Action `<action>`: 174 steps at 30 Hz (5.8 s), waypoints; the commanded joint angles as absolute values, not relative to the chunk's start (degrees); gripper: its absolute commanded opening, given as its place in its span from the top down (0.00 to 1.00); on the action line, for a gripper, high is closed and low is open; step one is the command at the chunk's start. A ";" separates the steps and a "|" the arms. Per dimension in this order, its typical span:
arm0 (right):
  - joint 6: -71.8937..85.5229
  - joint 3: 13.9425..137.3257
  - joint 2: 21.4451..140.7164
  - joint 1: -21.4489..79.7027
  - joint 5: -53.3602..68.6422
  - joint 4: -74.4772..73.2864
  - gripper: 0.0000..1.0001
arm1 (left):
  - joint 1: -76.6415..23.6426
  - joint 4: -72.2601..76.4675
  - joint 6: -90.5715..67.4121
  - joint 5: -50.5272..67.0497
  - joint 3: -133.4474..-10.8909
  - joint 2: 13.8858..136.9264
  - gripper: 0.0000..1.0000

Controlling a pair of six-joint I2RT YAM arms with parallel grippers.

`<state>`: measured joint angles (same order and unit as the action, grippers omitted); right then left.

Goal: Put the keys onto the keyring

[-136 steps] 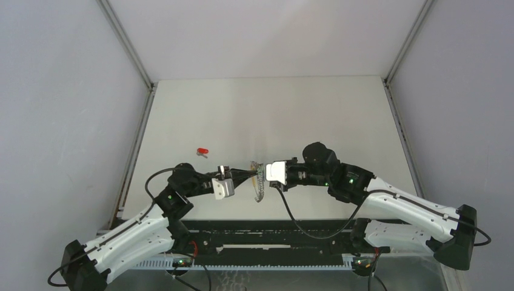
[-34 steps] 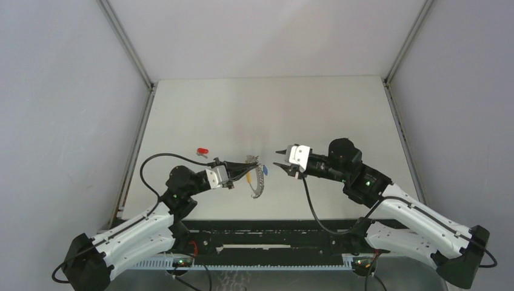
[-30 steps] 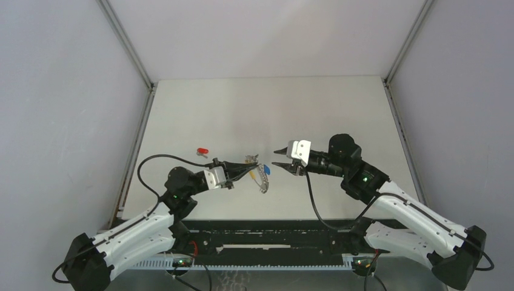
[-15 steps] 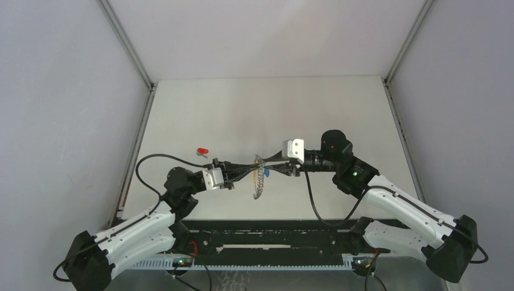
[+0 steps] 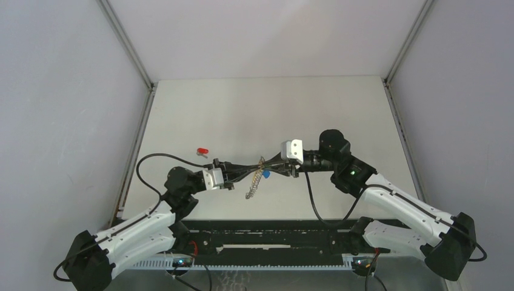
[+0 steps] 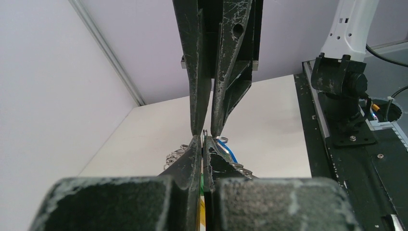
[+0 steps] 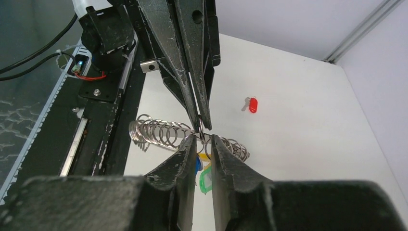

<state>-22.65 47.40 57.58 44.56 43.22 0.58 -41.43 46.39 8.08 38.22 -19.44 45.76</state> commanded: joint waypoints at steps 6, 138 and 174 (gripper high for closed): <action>-21.55 48.53 58.37 44.47 45.10 2.35 0.91 | -40.96 52.63 6.58 41.02 -18.73 45.65 1.00; -32.38 92.46 80.02 63.79 -0.98 -62.13 0.83 | -40.56 79.70 -6.96 42.38 -17.52 68.07 1.00; -17.48 67.68 65.64 39.27 50.43 -28.44 0.71 | -38.85 81.32 -4.66 41.08 -19.69 60.52 1.00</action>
